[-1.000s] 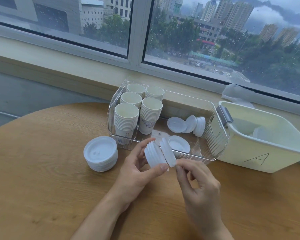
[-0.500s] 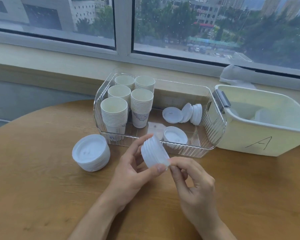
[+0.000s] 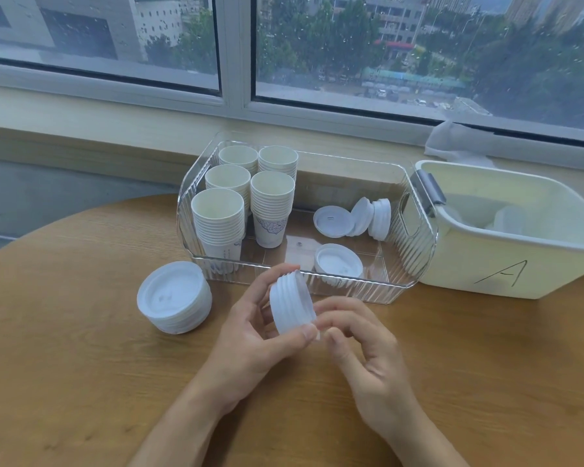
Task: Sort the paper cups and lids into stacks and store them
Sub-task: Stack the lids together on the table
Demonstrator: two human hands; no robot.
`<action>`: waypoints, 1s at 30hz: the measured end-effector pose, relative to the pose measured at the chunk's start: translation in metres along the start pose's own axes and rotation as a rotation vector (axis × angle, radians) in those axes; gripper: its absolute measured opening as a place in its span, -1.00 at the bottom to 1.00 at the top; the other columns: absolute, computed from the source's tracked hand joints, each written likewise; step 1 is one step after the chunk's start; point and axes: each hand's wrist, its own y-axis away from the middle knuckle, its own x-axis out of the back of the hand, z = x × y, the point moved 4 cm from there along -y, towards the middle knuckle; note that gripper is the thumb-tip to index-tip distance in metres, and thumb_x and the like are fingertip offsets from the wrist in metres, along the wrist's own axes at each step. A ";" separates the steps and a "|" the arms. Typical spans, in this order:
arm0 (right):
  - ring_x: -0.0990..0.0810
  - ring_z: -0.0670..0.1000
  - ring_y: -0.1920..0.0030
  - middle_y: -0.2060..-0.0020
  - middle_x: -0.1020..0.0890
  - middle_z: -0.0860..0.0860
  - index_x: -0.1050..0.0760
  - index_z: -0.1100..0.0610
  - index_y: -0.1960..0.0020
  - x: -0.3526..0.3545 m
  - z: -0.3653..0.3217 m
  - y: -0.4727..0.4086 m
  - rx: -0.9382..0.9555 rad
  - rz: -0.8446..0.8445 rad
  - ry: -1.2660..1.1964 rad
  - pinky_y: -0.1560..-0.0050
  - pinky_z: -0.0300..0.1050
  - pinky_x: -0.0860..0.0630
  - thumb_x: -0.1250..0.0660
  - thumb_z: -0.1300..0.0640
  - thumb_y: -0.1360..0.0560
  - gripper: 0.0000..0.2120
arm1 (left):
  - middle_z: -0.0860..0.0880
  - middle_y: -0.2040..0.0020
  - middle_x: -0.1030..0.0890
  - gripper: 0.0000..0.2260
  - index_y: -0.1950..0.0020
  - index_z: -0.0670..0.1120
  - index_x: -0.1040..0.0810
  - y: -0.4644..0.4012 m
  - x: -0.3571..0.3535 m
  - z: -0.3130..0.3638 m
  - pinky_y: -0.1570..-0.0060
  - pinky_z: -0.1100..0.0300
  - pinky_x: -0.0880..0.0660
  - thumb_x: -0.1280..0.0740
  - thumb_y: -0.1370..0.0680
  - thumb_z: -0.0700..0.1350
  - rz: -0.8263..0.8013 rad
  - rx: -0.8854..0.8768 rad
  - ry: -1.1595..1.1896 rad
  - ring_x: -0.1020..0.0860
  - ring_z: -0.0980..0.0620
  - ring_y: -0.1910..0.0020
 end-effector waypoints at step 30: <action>-0.66 -0.02 -0.15 -0.09 -0.69 -0.18 -0.64 -0.02 -0.26 0.025 -0.020 -0.041 -0.040 0.206 0.209 -0.17 -0.26 -0.53 -0.50 0.06 -0.56 -0.72 | 0.09 -0.20 -0.69 -0.26 -0.43 0.27 -0.53 -0.004 0.003 -0.008 -0.07 0.21 -0.61 -0.66 -0.31 -0.11 0.060 0.029 -0.029 -0.70 0.04 -0.11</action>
